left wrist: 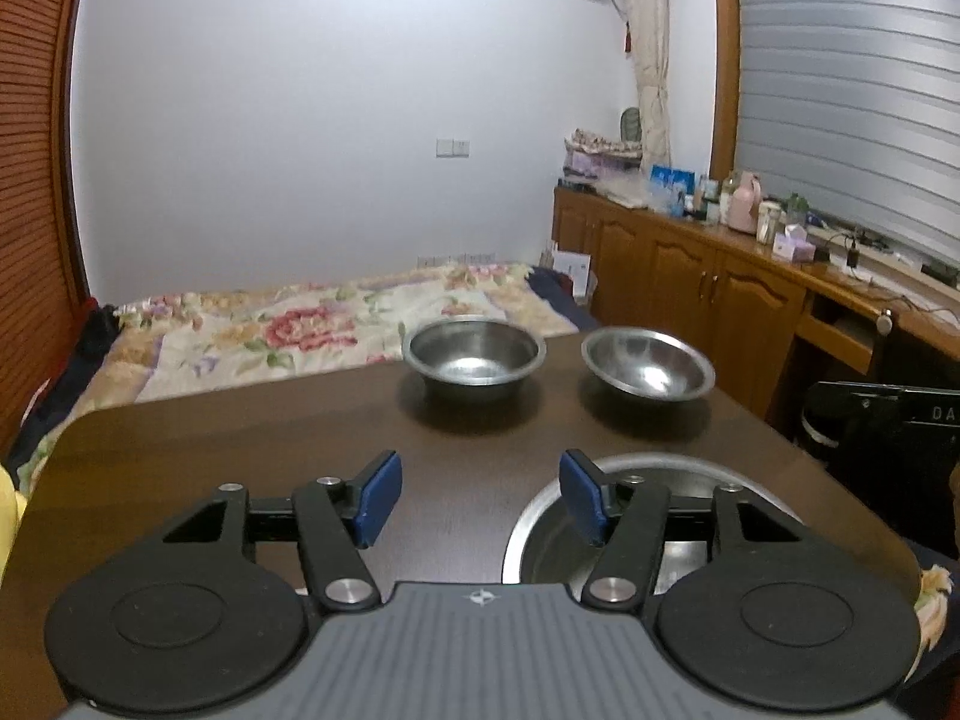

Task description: Organize plates and bowls

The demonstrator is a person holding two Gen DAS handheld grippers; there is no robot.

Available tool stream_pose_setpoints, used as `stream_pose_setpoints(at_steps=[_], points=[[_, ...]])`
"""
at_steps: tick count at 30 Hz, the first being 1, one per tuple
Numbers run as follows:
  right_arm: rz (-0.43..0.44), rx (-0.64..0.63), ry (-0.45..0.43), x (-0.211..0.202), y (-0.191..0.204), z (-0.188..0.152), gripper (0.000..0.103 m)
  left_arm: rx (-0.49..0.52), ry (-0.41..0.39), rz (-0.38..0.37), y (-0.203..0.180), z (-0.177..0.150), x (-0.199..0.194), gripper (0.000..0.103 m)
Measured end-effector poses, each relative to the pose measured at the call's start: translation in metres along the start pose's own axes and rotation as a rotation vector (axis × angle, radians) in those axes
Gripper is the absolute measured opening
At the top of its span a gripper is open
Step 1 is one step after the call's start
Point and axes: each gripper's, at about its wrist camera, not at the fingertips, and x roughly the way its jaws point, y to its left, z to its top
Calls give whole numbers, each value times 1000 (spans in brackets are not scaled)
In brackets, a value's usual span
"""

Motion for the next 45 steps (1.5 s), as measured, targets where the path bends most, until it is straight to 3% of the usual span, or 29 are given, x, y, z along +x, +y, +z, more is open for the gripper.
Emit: stream_pose_setpoints(at_steps=[3,5,15,19,23,28,34,41,45], points=[[-22,-7,-19,1,-6,10,66,1,-21,4,-3,7,3,73],[-34,-15,-30,3,-10,15,84,4,-31,2,-5,10,6,77],[-57,-60,-20,32,-24,28,87,39,-13,-35,-12,26,33,78],[-53,-49,2,48,-31,29,87,29,16,-73,-14,35,49,74],[-62,-58,34,70,-40,31,78,50,57,-90,-20,43,67,64],[-55,-24,86,97,-58,34,65,76,98,-105,-27,51,91,63],[-68,-9,138,121,-71,35,57,102,143,-121,-33,62,116,62],[-35,45,183,139,-80,33,34,131,190,-148,-45,70,143,61],[-25,58,204,143,-78,33,26,124,214,-159,-49,73,160,58]])
